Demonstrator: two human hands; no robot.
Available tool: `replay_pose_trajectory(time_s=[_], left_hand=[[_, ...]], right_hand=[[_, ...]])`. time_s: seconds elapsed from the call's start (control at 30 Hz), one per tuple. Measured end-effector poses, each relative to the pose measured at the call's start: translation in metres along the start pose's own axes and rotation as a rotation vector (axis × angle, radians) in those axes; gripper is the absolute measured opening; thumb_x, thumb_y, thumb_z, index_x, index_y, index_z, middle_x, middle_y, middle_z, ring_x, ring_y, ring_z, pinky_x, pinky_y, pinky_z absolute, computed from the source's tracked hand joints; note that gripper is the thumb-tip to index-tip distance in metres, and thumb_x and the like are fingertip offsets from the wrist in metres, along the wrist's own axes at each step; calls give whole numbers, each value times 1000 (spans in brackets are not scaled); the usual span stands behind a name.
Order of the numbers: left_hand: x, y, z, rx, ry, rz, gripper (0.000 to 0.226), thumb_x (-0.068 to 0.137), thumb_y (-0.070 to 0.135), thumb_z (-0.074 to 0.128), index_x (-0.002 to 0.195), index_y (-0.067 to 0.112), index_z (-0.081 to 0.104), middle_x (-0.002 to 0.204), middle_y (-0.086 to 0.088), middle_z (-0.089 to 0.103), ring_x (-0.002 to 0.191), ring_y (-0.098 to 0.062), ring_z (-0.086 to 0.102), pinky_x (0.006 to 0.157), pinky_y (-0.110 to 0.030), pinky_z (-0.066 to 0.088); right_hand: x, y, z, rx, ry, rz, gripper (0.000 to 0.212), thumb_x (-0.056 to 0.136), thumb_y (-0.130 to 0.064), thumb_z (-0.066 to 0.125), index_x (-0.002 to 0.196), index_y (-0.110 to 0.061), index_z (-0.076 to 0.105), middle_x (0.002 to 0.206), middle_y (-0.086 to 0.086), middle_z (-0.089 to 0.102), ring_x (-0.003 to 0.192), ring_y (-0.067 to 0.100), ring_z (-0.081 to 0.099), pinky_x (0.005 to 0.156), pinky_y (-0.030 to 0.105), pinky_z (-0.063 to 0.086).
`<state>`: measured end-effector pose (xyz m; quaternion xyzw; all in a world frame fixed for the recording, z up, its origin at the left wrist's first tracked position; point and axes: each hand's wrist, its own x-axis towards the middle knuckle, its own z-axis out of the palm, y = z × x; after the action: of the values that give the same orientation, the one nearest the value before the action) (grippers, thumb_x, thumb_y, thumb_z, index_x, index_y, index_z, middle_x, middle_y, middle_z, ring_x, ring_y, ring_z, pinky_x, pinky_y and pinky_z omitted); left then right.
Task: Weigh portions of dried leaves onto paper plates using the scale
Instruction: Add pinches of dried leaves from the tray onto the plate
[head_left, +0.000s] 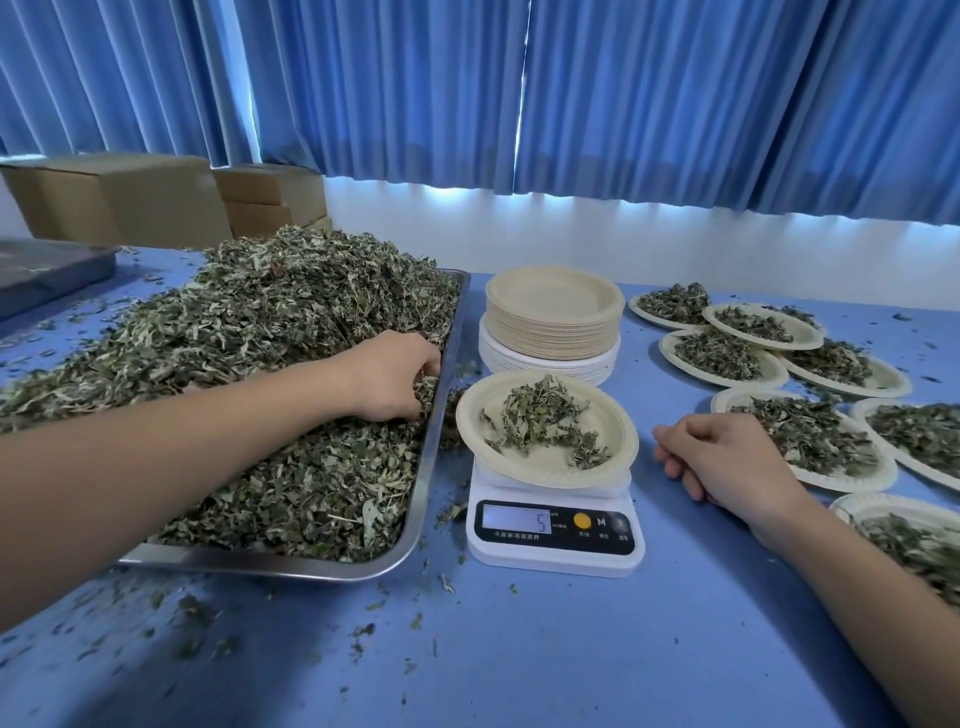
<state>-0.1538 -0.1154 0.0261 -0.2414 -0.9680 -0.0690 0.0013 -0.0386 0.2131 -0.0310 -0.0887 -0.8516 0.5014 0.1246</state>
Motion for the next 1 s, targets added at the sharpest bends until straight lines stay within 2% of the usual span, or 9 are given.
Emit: replay_pose_trajectory(time_s=[0.07, 0.17, 0.3, 0.43, 0.53, 0.67, 0.8, 0.87, 1.0], left_hand=[[-1, -1, 1, 28, 19, 19, 30, 74, 6, 68, 102, 16, 67, 87, -5, 69, 82, -25, 65, 73, -36, 55], [-4, 0, -3, 61, 60, 17, 39, 74, 1, 63, 107, 18, 72, 92, -7, 72, 84, -27, 67, 76, -41, 57], [-4, 1, -16, 78, 181, -36, 48, 75, -6, 57, 110, 23, 72, 96, -8, 71, 79, -27, 66, 72, -39, 58], [-1, 2, -22, 60, 238, -69, 51, 75, -10, 55, 112, 21, 72, 106, -12, 71, 85, -30, 66, 70, -35, 54], [0, 4, -25, -19, 350, -50, 50, 76, -11, 55, 112, 19, 72, 102, -11, 71, 85, -29, 64, 85, -40, 55], [6, 17, -30, -263, 491, 22, 43, 75, -10, 60, 101, 20, 76, 95, 6, 69, 75, -15, 63, 75, -30, 54], [6, 42, -23, -517, 389, 122, 38, 78, -11, 65, 102, 16, 76, 94, 5, 73, 87, -6, 68, 89, -29, 57], [5, 51, -18, -670, 242, 144, 40, 80, -10, 66, 109, 16, 74, 105, 3, 73, 99, -6, 69, 92, -29, 56], [3, 49, -25, -917, -99, 200, 48, 84, -3, 71, 126, 19, 64, 120, 3, 70, 110, -9, 67, 93, -28, 55]], right_hand=[[0, 1, 0, -5, -1, 1, 37, 99, -21, 63, 71, 2, 67, 53, 3, 60, 40, 15, 43, 40, 18, 38], [0, 2, 0, -18, 0, -3, 37, 99, -22, 63, 70, 0, 68, 55, 4, 61, 41, 16, 44, 41, 18, 37], [0, 2, 1, -19, -1, -4, 37, 99, -22, 63, 70, 0, 68, 54, 3, 61, 40, 15, 43, 41, 17, 37], [-1, 1, 1, -25, 0, -6, 37, 99, -21, 63, 69, 0, 68, 55, 4, 61, 41, 16, 44, 42, 19, 38], [-2, -1, 1, -28, 2, -7, 36, 99, -21, 63, 70, 1, 68, 55, 5, 62, 42, 16, 44, 44, 20, 39], [-2, -2, 1, -31, 3, -2, 36, 99, -21, 63, 71, 1, 68, 57, 6, 62, 43, 17, 45, 47, 24, 39], [-3, -3, 1, -29, -3, -2, 36, 99, -20, 63, 71, 2, 68, 57, 7, 63, 42, 17, 44, 45, 22, 40], [-3, -3, 1, -34, -11, -6, 36, 99, -21, 63, 71, 1, 69, 57, 7, 63, 43, 17, 45, 46, 22, 41], [-3, -3, 0, -32, -16, -11, 36, 99, -21, 63, 71, 0, 69, 58, 7, 64, 43, 17, 45, 47, 22, 41]])
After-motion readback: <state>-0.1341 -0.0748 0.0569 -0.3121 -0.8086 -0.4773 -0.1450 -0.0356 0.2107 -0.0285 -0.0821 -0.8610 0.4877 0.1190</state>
